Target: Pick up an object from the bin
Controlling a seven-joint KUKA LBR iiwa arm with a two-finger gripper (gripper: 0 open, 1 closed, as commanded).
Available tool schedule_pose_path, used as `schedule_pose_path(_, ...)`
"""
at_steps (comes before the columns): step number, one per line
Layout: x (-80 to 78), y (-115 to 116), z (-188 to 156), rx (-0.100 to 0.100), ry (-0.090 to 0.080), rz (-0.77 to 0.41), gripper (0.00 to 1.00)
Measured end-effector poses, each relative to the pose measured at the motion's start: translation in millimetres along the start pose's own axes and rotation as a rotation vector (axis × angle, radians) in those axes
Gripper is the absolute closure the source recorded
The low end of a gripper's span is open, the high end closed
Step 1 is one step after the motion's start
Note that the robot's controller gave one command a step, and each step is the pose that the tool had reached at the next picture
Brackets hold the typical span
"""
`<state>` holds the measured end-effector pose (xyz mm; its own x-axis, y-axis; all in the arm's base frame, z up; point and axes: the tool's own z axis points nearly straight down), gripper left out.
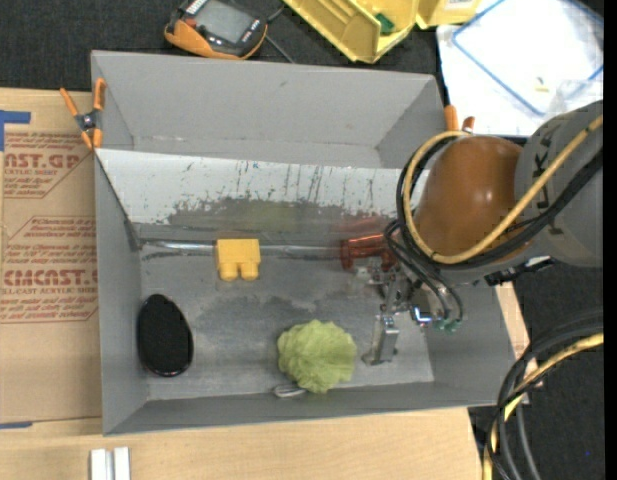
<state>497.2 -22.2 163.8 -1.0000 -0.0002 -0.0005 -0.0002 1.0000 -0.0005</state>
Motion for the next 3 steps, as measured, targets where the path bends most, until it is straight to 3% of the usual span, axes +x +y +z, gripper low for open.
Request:
schedule_pose_path(1, -0.4, 43.3, 65.5, 0.0, 0.004, -0.095, 0.0)
schedule_pose_path(2, 17.3, 41.7, 69.1, 0.002, -0.008, -0.142, 0.0)
schedule_pose_path(3, 7.5, 65.4, 92.5, -0.001, -0.01, -0.126, 0.0)
